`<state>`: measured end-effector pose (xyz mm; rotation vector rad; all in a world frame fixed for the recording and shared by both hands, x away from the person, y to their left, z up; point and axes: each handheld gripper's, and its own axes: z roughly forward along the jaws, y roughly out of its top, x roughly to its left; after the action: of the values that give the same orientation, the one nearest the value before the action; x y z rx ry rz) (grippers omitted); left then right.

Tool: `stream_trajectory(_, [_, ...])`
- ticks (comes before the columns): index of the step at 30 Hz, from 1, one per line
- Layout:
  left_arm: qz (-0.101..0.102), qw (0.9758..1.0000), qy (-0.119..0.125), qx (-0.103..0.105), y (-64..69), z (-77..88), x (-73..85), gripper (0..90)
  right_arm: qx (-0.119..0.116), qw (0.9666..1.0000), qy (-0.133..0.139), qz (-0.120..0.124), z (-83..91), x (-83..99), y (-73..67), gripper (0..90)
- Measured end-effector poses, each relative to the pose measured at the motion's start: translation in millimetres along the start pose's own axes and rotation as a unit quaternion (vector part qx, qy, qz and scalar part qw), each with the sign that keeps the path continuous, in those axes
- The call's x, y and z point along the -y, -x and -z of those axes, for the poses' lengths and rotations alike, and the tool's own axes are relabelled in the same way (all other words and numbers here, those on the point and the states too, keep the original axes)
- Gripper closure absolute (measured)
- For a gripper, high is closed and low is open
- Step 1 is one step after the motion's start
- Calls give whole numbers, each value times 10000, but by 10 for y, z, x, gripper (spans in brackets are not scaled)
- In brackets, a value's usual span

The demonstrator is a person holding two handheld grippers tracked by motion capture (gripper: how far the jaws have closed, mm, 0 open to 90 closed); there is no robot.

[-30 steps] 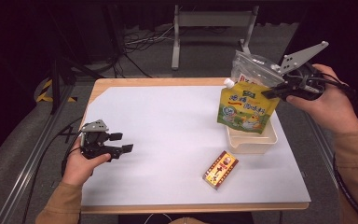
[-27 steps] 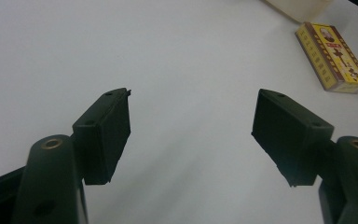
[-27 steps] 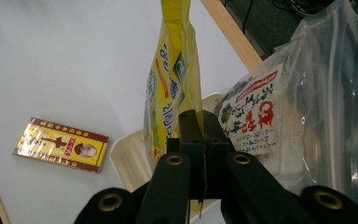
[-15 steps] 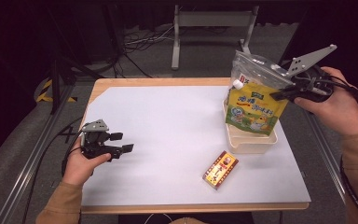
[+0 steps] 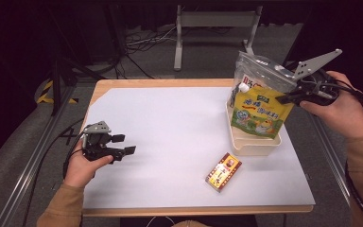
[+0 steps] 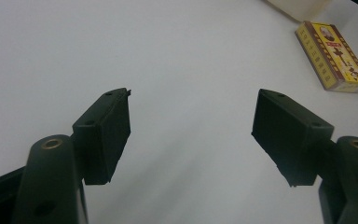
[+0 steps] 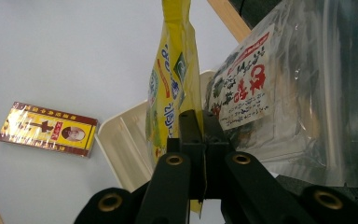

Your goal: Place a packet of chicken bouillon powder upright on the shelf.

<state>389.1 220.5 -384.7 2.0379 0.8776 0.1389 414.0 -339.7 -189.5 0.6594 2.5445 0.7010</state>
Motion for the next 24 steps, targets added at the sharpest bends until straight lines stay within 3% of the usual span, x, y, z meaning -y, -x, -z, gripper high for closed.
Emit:
stream_trajectory(19, [-28,10000,-27,8,2,-19,-1,283,-155,9998,1,141,22,65,-38,900])
stream_trajectory(24, [-20,10000,-33,15,5,-21,-1,283,-99,9998,-51,167,8,68,-32,900])
